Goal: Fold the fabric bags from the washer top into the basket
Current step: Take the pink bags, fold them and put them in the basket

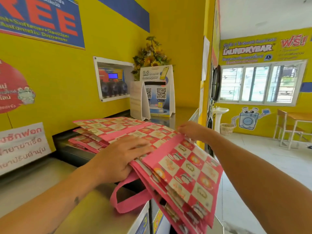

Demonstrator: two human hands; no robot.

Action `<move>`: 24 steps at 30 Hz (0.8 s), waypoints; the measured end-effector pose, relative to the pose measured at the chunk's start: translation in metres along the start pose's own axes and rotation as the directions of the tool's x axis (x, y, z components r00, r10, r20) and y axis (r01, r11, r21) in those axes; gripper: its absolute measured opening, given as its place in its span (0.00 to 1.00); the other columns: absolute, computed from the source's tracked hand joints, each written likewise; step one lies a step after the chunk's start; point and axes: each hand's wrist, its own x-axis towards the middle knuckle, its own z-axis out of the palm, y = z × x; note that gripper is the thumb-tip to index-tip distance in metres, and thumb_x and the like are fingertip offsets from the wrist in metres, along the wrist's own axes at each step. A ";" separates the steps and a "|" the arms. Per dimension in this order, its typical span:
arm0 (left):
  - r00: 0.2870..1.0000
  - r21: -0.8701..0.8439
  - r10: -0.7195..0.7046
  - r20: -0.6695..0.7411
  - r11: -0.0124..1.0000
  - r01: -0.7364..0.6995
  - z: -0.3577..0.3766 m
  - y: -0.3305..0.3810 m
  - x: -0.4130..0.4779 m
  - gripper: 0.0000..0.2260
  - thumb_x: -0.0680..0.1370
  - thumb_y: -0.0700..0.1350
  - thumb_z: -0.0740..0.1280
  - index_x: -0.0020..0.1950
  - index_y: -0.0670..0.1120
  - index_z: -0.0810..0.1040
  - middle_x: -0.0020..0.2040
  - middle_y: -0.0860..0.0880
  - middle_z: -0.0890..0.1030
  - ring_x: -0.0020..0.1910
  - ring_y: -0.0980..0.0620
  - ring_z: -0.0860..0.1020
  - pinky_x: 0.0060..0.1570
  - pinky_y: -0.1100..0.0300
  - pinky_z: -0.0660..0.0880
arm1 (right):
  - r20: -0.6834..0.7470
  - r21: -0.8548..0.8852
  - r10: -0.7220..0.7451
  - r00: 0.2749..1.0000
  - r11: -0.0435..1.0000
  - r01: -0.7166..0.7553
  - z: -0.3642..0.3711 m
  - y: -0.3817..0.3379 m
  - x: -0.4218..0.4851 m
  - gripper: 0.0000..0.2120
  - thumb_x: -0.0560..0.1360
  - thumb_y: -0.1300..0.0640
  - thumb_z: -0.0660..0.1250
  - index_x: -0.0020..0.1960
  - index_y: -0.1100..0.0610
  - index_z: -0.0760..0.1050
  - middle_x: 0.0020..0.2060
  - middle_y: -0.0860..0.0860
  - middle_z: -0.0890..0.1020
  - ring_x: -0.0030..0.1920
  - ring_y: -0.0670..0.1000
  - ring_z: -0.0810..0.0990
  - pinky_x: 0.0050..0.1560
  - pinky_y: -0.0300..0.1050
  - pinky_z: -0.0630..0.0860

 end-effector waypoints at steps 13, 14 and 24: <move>0.991 0.278 -0.132 -0.017 0.952 0.132 -0.011 0.001 -0.002 0.28 0.74 0.60 0.64 0.73 0.52 0.70 0.67 0.49 0.74 0.66 0.45 0.72 0.66 0.47 0.67 | 0.041 0.546 0.104 0.994 0.831 -0.110 -0.031 0.026 -0.034 0.10 0.76 0.62 0.70 0.57 0.61 0.77 0.51 0.62 0.85 0.52 0.62 0.85 0.57 0.64 0.79; 0.992 0.286 -0.124 -0.020 0.950 0.125 -0.010 0.005 0.002 0.29 0.73 0.58 0.67 0.73 0.52 0.70 0.67 0.49 0.75 0.65 0.45 0.73 0.65 0.47 0.67 | 0.057 0.567 0.092 0.994 0.816 -0.108 -0.038 0.033 -0.044 0.11 0.76 0.63 0.69 0.58 0.61 0.76 0.51 0.61 0.85 0.51 0.61 0.85 0.56 0.63 0.80; 0.959 0.337 0.250 -0.136 0.922 -0.193 -0.008 0.074 0.042 0.22 0.77 0.50 0.67 0.71 0.51 0.71 0.64 0.46 0.78 0.59 0.43 0.78 0.55 0.46 0.75 | 0.052 0.747 0.002 0.999 0.664 -0.041 -0.082 0.117 -0.168 0.33 0.70 0.78 0.64 0.69 0.53 0.68 0.62 0.61 0.78 0.57 0.63 0.82 0.50 0.58 0.83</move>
